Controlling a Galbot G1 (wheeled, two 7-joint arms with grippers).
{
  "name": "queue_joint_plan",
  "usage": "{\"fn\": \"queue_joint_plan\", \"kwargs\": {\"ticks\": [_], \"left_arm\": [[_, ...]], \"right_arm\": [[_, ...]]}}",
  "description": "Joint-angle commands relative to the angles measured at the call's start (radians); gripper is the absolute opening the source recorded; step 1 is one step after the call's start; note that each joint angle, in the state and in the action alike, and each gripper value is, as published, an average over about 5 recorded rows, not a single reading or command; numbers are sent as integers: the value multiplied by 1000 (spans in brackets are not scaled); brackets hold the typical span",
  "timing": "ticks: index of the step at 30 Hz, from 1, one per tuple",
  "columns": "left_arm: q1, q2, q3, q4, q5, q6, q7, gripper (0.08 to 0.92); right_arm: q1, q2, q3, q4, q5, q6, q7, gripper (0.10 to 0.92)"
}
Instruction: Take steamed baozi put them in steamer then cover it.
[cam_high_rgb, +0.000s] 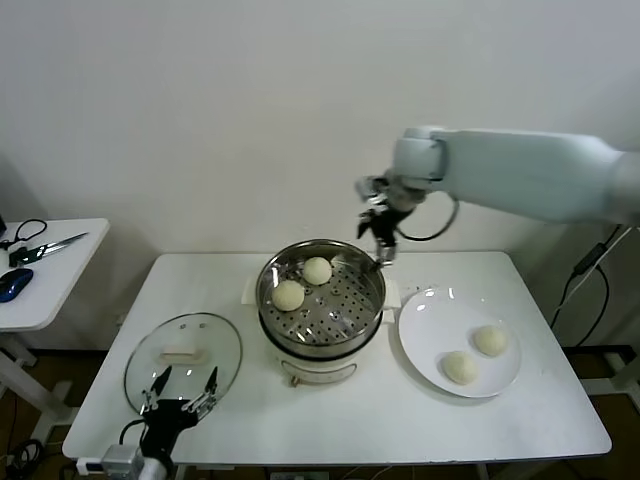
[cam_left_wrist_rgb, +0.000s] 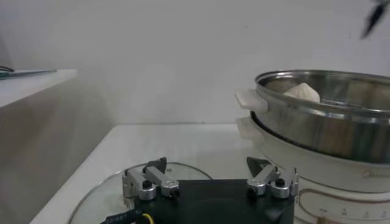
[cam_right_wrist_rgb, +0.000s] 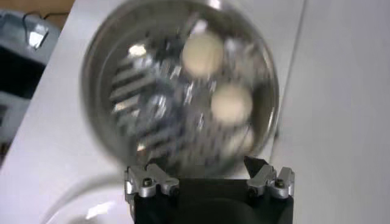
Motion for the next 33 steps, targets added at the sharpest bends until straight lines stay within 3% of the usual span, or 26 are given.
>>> {"fn": "queue_joint_plan", "kwargs": {"ticks": [1,11,33], "left_arm": [[-1,0,0,-8,-5,4,5,823],[-3,-10,0,-24,-2,16,13,823],[4,-9,0,-21,0,13,14,823]], "right_arm": [[13,-339,-123,150,-114,26,-18,823],[-272,-361,15,184,-217,-55,72,823],[-590,-271,265,23,-300,-115,140,823]]}}
